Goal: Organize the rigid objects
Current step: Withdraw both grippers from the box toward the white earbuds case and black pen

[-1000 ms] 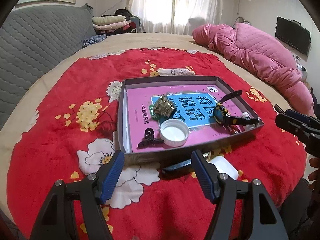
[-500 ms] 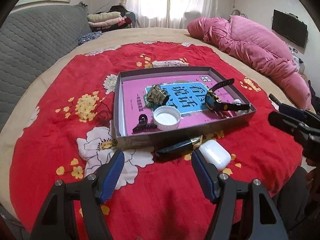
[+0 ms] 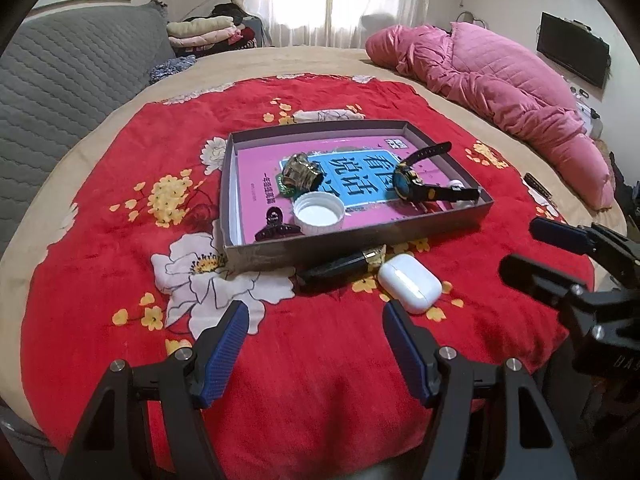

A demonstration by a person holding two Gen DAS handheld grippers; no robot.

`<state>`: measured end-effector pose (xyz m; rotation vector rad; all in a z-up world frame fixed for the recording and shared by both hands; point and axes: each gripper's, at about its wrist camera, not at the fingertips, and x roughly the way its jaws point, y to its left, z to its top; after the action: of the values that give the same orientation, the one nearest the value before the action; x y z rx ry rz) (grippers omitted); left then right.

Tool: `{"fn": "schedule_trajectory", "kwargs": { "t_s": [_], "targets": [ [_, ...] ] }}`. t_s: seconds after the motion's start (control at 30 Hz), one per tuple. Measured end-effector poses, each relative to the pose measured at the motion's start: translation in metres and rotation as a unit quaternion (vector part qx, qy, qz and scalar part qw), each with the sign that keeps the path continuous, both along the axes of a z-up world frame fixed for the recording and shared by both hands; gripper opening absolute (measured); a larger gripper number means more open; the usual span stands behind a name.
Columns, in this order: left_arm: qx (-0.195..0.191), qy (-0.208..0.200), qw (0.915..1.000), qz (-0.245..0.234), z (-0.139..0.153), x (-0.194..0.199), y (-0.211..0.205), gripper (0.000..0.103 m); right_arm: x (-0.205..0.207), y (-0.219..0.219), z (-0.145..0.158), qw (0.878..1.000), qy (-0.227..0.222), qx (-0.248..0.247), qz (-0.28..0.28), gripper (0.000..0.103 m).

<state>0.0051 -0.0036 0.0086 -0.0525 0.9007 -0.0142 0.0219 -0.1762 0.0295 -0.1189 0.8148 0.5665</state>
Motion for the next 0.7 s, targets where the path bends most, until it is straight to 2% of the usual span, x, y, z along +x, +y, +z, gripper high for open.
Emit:
{"fn": "schedule_trajectory", "kwargs": {
  "t_s": [0.3, 0.7],
  "targets": [
    [0.001, 0.008, 0.9999, -0.007, -0.003, -0.004, -0.001, 0.069, -0.013, 0.012, -0.008, 1.0, 0.006, -0.012, 0.027, 0.075],
    [-0.007, 0.023, 0.9997, -0.003, -0.02, 0.002, 0.009, 0.069, -0.005, 0.015, -0.035, 0.998, 0.048, -0.022, 0.028, 0.075]
  ]
}}
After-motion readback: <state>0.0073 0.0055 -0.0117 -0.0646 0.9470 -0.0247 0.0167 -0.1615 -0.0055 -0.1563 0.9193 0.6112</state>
